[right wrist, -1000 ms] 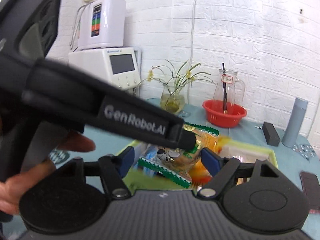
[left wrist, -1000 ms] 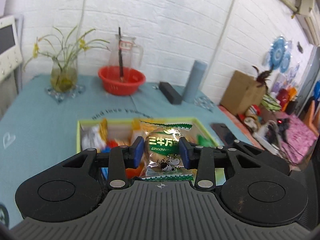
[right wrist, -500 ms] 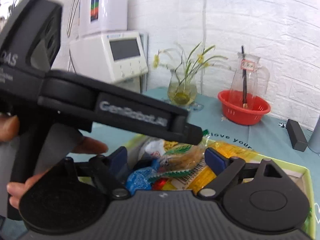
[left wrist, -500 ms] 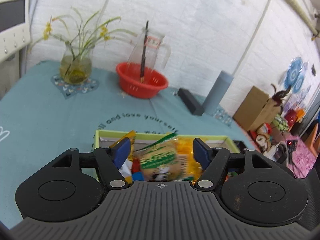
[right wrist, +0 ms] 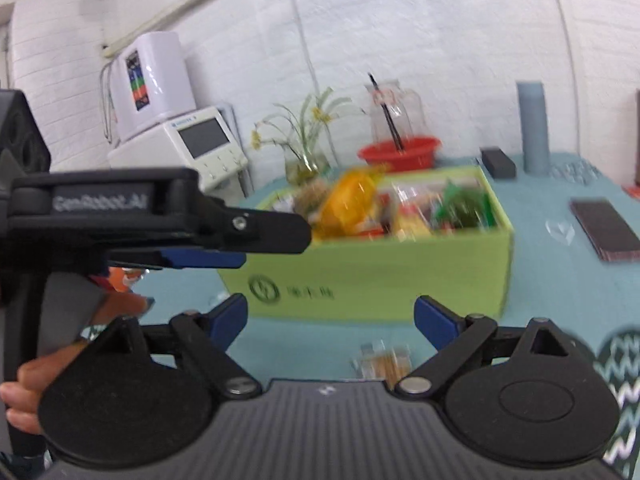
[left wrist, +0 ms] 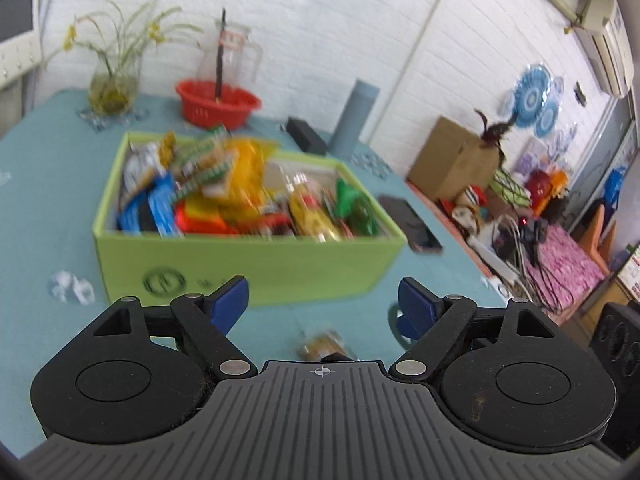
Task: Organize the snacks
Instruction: 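Move the left gripper to the last clear cookie packet and grasp it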
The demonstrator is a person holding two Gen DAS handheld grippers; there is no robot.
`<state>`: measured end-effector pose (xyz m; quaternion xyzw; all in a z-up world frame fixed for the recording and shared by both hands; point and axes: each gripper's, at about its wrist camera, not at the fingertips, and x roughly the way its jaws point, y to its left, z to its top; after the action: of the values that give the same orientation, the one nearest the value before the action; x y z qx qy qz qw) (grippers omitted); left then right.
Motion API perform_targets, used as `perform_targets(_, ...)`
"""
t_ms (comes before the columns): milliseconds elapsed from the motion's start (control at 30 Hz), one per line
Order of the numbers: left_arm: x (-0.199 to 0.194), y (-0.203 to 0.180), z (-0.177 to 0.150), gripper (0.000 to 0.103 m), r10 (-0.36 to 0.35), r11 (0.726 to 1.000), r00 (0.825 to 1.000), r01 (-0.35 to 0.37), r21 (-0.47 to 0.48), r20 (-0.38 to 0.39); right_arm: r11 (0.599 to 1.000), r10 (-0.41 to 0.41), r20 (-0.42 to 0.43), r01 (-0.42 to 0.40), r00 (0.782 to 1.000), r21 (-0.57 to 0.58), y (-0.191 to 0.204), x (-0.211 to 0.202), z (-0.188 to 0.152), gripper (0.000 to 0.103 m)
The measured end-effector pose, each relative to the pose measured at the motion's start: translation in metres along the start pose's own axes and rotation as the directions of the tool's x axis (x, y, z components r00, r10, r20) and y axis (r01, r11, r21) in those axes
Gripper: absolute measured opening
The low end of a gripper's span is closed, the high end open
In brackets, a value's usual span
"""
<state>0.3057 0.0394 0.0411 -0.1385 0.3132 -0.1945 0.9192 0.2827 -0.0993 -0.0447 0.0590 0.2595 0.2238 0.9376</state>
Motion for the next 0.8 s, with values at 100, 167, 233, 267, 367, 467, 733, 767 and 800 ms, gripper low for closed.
perform_targets(100, 0.009, -0.006, -0.013, 0.070, 0.014, 1.000, 0.999, -0.015, -0.009, -0.034, 0.999, -0.037, -0.035, 0.037, 0.999, -0.014, -0.005, -0.003, -0.020, 0.095)
perform_targets(167, 0.017, -0.007, -0.019, 0.070, 0.017, 1.000, 0.998, -0.018, -0.020, -0.057, 0.999, -0.051, -0.059, 0.050, 0.997, -0.020, -0.010, -0.002, -0.029, 0.095)
perform_targets(233, 0.025, -0.007, -0.022, 0.070, 0.026, 0.999, 0.997, -0.028, -0.025, -0.076, 0.998, -0.056, -0.066, 0.055, 0.996, -0.009, -0.016, -0.003, -0.036, 0.095)
perform_targets(267, 0.029, -0.007, -0.024, 0.070, 0.033, 0.999, 0.996, -0.035, -0.028, -0.084, 0.999, -0.053, -0.072, 0.053, 0.996, -0.002, -0.019, -0.002, -0.039, 0.095)
perform_targets(367, 0.042, 0.002, -0.026, 0.070, 0.035, 0.997, 0.993, -0.042, -0.064, -0.112, 0.999, -0.044, -0.087, 0.045, 0.995, 0.012, -0.026, 0.004, -0.039, 0.095)
perform_targets(467, 0.058, 0.016, -0.025, 0.070, 0.008, 0.991, 0.988, -0.028, -0.132, -0.152, 1.000, -0.027, -0.099, 0.027, 0.995, 0.005, -0.028, 0.012, -0.035, 0.095)
perform_targets(733, 0.078, 0.019, -0.026, 0.069, -0.009, 0.989, 0.978, -0.022, -0.149, -0.207, 0.998, 0.003, -0.133, -0.011, 0.991, -0.062, -0.019, 0.035, -0.024, 0.095)
perform_targets(767, 0.079, 0.017, -0.027, 0.069, -0.011, 0.989, 0.977, -0.020, -0.143, -0.211, 0.997, -0.001, -0.140, -0.009, 0.990, -0.071, -0.018, 0.037, -0.024, 0.095)
perform_targets(800, 0.081, 0.015, -0.027, 0.068, -0.006, 0.991, 0.977, -0.023, -0.133, -0.213, 0.997, -0.013, -0.145, 0.002, 0.989, -0.076, -0.017, 0.039, -0.025, 0.095)
